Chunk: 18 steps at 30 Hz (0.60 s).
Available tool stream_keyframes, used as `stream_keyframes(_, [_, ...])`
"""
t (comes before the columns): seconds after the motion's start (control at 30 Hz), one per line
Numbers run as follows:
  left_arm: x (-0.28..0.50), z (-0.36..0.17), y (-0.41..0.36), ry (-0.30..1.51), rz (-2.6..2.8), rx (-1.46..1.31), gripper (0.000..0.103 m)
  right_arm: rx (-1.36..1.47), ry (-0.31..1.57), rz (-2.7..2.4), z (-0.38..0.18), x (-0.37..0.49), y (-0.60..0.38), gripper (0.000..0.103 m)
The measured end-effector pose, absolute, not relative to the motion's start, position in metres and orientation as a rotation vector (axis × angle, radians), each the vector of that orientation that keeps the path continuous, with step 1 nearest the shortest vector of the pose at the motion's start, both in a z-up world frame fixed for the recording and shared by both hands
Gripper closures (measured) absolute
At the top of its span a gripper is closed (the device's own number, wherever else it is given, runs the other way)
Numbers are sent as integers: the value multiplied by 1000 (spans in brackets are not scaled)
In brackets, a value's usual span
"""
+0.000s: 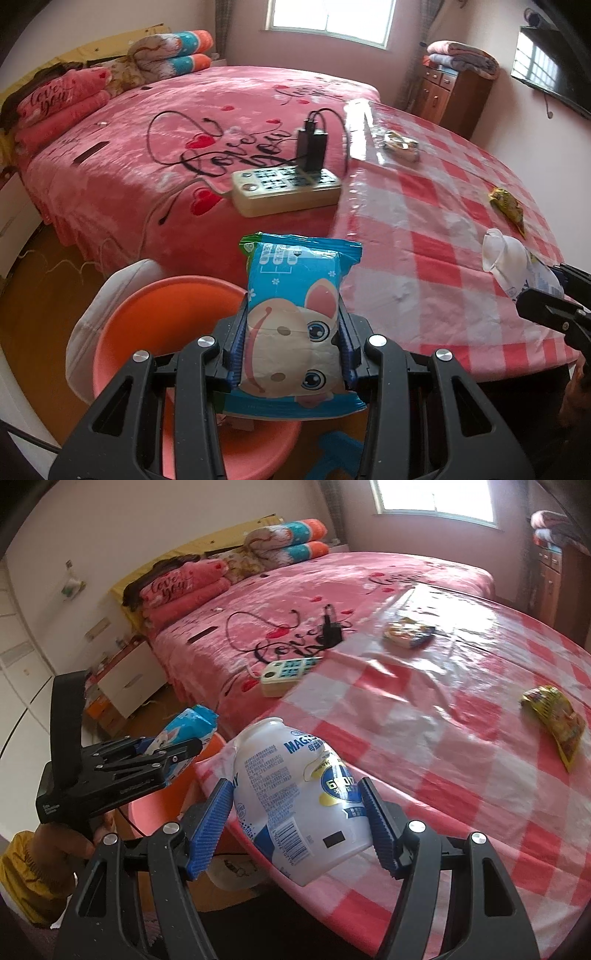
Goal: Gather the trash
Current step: 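Carry the cow snack bag and MAGIC bottle with both tools over the orange bucket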
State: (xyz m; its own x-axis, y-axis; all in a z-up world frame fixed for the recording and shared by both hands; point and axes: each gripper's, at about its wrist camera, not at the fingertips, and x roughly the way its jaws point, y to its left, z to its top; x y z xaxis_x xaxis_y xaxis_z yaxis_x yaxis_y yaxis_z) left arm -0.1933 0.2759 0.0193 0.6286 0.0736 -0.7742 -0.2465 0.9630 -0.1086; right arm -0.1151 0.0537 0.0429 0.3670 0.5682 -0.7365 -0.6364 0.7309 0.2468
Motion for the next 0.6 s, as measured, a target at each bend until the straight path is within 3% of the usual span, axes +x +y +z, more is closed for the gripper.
stream_keyframes(0.6, [-232, -2, 336, 907, 335, -284, 61, -221, 924, 960, 40, -134, 147, 33])
